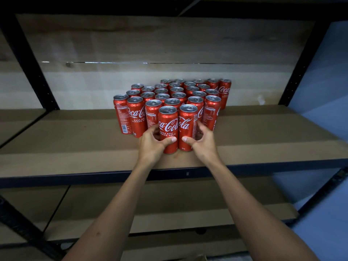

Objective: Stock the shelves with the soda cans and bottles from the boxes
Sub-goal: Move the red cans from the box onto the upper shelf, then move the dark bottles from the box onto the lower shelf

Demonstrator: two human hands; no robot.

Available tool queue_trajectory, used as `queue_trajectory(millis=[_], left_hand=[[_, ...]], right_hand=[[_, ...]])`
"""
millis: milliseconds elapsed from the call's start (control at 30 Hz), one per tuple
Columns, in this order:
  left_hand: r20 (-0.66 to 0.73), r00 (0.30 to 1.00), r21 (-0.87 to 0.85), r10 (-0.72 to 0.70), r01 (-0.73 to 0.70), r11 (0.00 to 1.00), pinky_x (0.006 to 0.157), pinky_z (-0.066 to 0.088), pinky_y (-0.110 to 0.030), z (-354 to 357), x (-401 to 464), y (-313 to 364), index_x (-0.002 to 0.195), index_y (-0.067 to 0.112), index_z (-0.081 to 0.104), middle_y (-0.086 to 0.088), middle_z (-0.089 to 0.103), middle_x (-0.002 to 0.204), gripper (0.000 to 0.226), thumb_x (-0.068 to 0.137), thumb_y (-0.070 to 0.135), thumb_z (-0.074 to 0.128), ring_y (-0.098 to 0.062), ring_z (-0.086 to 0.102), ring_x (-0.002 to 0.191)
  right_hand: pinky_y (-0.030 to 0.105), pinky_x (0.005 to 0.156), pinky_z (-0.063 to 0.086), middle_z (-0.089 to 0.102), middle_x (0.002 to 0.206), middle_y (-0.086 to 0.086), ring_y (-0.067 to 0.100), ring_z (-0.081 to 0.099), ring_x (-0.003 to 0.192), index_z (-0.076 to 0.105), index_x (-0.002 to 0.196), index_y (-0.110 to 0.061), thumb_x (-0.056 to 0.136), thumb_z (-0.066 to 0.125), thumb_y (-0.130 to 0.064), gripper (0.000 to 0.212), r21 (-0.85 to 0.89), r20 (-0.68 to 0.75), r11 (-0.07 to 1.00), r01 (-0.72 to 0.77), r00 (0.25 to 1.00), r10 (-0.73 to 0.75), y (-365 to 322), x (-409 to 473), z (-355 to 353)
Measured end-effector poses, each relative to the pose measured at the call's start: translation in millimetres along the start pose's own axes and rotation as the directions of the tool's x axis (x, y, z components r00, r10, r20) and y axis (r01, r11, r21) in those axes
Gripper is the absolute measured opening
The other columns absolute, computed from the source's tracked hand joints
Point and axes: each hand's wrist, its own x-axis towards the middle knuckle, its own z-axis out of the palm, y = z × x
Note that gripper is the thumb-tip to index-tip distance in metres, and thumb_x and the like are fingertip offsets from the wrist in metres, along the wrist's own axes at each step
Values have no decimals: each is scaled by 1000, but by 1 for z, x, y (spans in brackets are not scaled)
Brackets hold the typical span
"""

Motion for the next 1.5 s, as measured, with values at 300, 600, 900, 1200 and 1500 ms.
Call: queue_trajectory(millis=[300, 600, 900, 1200, 1500], left_hand=[[-120, 993, 42, -14, 19, 999, 80, 54, -35, 7, -5, -1, 106, 22, 47, 2, 60, 95, 61, 64, 36, 89, -15, 59, 87], [-79, 979, 43, -190, 194, 980, 76, 54, -32, -2, -26, -8, 104, 15, 39, -2, 57, 87, 60, 69, 17, 88, -17, 63, 75], [-48, 994, 106, 95, -90, 990, 60, 46, -24, -19, -114, -31, 91, 13, 56, -7, 59, 70, 13, 85, 6, 65, -18, 54, 62], [129, 876, 333, -465, 403, 852, 71, 49, -28, -6, -217, -177, 94, 19, 63, 8, 64, 71, 14, 84, 12, 56, -14, 62, 69], [143, 524, 551, -840, 663, 507, 88, 51, -33, 20, -319, -311, 112, 9, 67, -13, 68, 110, 26, 87, 9, 60, -31, 63, 104]], right_hand=[[42, 102, 50, 55, 139, -3, 15, 55, 124, 41, 146, -27, 81, 79, -21, 76, -70, -67, 996, -48, 997, 43, 9, -2, 4], [15, 76, 53, 62, 123, 4, 6, 63, 91, 59, 127, -15, 83, 70, -2, 48, -171, -153, 982, -85, 986, 58, 22, -23, 4], [22, 69, 53, 68, 92, 0, 7, 61, 74, 68, 102, -19, 84, 67, -3, 24, -124, -141, 990, 64, 987, -81, 54, -114, 8], [22, 74, 50, 68, 85, 1, 4, 60, 70, 70, 99, -9, 83, 62, 3, 21, -301, -16, 892, -336, 937, 348, 195, -200, 12], [31, 87, 54, 70, 103, 4, 14, 65, 91, 68, 106, -13, 87, 61, -8, 22, -490, 63, 656, -575, 727, 684, 337, -283, 16]])
